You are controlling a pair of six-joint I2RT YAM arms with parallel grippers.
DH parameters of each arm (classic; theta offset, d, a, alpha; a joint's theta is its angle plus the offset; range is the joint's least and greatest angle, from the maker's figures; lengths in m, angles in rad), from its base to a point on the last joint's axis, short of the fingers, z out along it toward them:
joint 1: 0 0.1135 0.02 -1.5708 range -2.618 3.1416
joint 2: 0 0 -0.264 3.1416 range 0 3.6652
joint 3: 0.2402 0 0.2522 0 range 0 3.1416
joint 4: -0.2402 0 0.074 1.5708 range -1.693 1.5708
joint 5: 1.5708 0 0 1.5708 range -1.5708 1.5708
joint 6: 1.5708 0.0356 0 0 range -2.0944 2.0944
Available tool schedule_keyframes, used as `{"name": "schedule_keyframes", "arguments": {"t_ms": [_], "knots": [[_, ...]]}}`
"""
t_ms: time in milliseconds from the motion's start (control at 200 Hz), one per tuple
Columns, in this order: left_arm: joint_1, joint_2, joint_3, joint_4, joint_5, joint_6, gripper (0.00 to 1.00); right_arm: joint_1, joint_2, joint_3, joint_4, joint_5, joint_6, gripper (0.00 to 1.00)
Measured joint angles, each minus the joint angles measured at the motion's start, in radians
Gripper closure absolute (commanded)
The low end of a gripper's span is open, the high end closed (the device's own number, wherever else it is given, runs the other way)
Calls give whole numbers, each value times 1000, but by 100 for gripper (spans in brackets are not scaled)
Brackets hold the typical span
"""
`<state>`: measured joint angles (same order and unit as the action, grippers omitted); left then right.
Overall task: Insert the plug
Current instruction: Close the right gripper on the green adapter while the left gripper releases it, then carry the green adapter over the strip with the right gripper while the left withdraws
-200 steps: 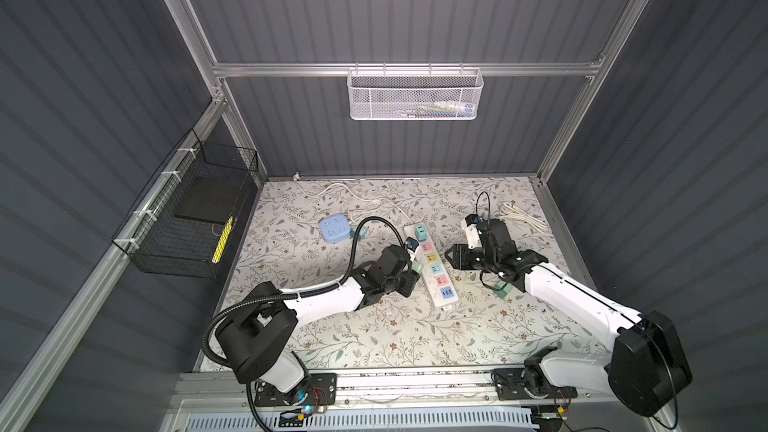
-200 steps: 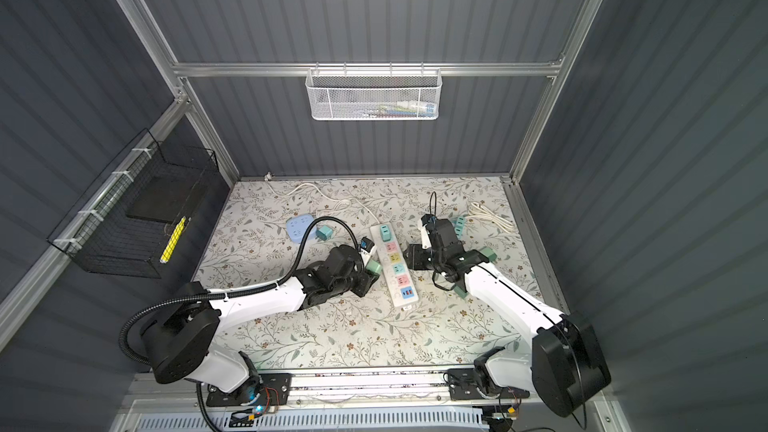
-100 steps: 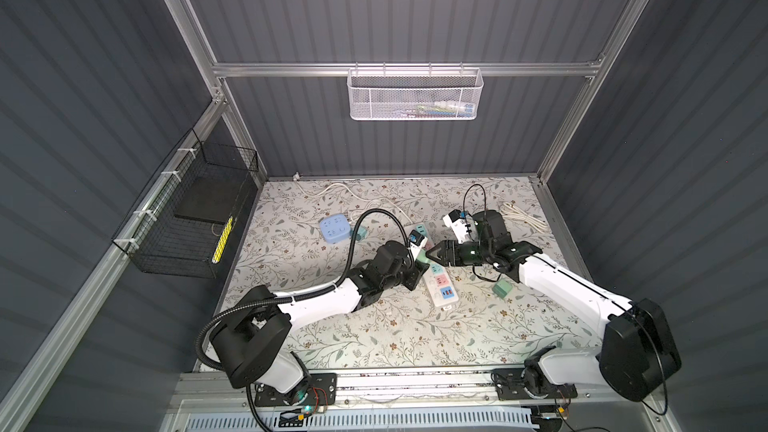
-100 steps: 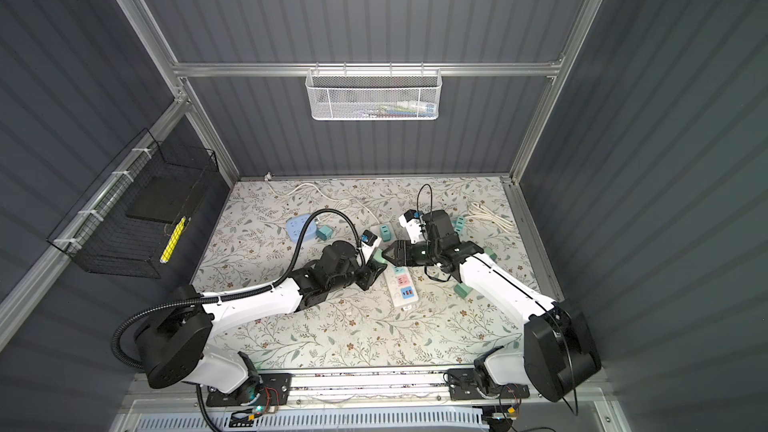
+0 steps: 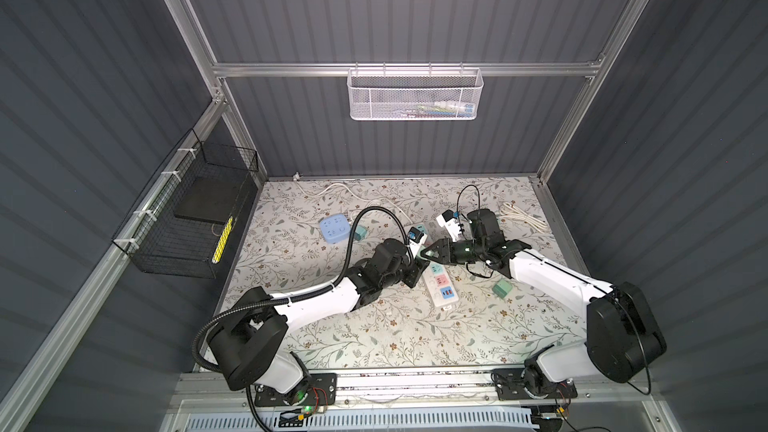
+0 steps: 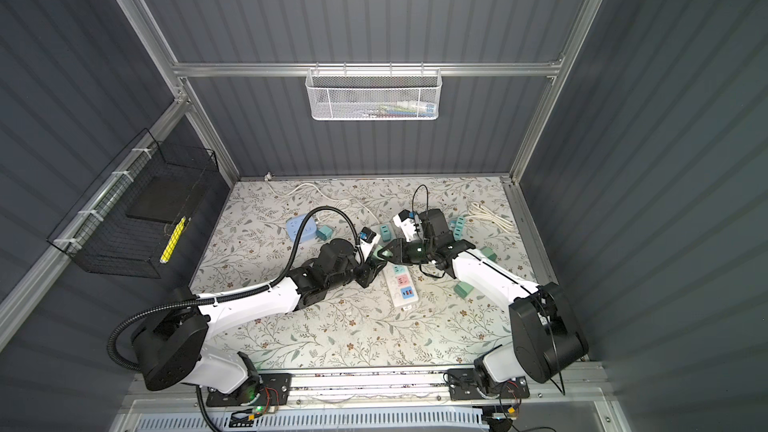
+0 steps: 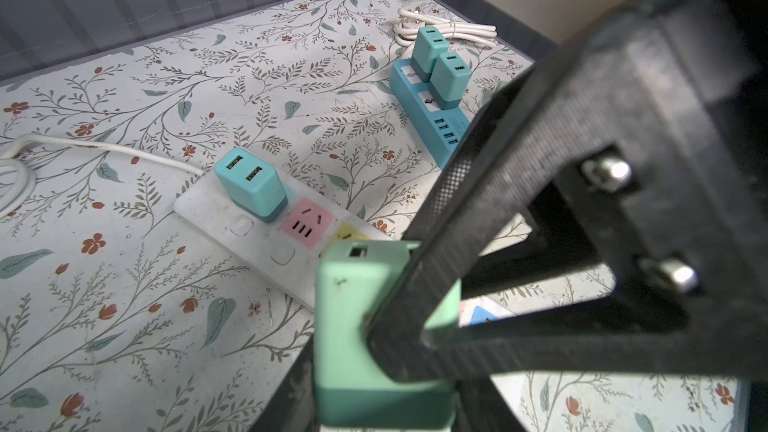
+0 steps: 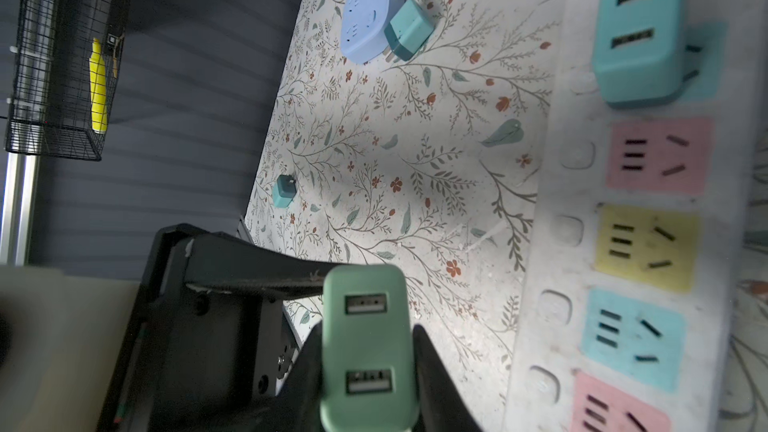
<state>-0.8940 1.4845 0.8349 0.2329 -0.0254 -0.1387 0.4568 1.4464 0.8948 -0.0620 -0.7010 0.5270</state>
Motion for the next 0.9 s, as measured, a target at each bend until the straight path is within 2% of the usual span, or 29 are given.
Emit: {"name": "schedule_keyframes", "arguments": {"t_ms": [95,145,170,345,455,575,650,775,900], "knots": [[1,-2,0,0,-2,-10,42,0,-3,-13,26,-2,12,80],[0,-2,0,0,-7,-16,23,0,-4,-18,36,2,21,81],[0,-3,0,0,-10,-25,19,0,-5,-19,39,4,25,81],[0,-45,-13,0,-76,-57,14,1,-37,-33,62,63,21,83],[-3,-121,-61,-4,-214,-126,3,3,-82,-67,82,126,3,84],[12,-201,-129,-55,-427,-301,3,21,-143,-133,122,238,-31,83],[47,-239,-183,-113,-509,-423,3,57,-176,-174,144,354,-64,83],[99,-277,-298,-181,-570,-586,3,98,-187,-246,221,527,-105,84],[102,-301,-394,-205,-578,-687,3,100,-143,-299,308,646,-135,84]]}}
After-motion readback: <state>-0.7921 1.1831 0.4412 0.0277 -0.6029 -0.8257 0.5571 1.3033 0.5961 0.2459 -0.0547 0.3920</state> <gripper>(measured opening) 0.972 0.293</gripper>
